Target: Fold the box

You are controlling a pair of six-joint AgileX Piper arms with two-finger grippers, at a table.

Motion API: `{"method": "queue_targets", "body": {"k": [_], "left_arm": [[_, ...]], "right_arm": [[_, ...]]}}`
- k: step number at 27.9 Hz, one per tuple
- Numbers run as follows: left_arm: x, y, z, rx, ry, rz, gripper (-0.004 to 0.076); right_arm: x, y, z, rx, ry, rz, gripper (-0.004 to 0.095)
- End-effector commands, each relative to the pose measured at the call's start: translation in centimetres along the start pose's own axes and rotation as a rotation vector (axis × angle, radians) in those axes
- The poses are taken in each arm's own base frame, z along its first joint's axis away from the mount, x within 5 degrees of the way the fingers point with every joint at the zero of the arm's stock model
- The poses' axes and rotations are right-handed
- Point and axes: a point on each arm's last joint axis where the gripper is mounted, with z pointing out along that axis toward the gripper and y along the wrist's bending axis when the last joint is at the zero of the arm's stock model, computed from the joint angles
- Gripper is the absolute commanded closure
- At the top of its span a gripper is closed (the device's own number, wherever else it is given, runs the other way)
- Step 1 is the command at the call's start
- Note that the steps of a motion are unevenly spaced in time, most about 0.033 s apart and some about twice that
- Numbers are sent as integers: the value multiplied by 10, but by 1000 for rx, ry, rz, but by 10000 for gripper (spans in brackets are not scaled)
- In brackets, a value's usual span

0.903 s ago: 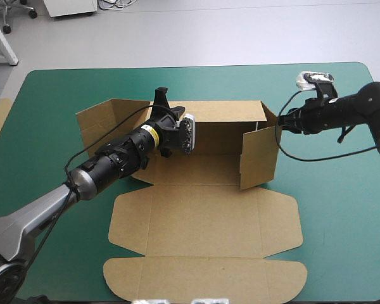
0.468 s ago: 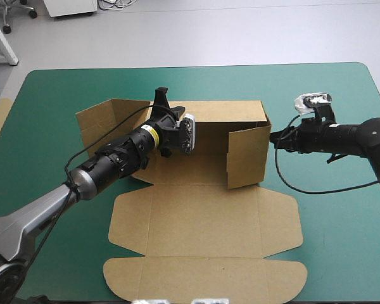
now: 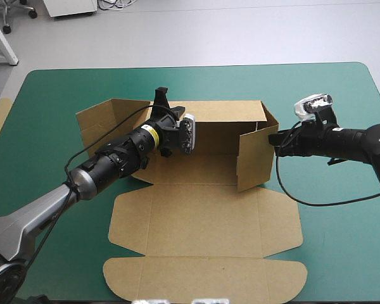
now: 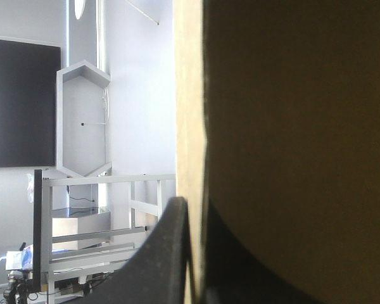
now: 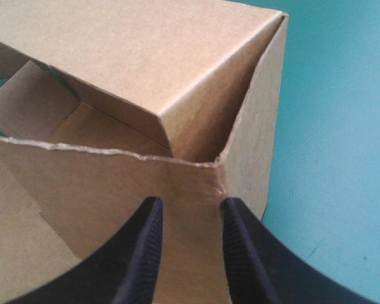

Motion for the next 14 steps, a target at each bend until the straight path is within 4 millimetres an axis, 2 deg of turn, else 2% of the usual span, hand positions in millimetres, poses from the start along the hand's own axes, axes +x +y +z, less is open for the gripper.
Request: {"method": "queue_targets", "body": {"k": [1,4,9,11,14], "left_arm": [[-8,16,-10,-60,-45,-26,734],[-8,16,-10,-60,-45,-26,734],[-8,16,-10,-60,-45,-26,734],[-8,16,-10,-60,-45,-26,734],[-8,16,-10,-58,-41,-26,734]], "right_arm": [[-11,5,-10,17,-92,-47,596],[-12,0,-8,62,-108,-112,560],[-11,1,-4,17,-100,-122,419],[-11,3,3,-8,-97,-130,368],[-10,9,17,-35,-76,-134,361]]}}
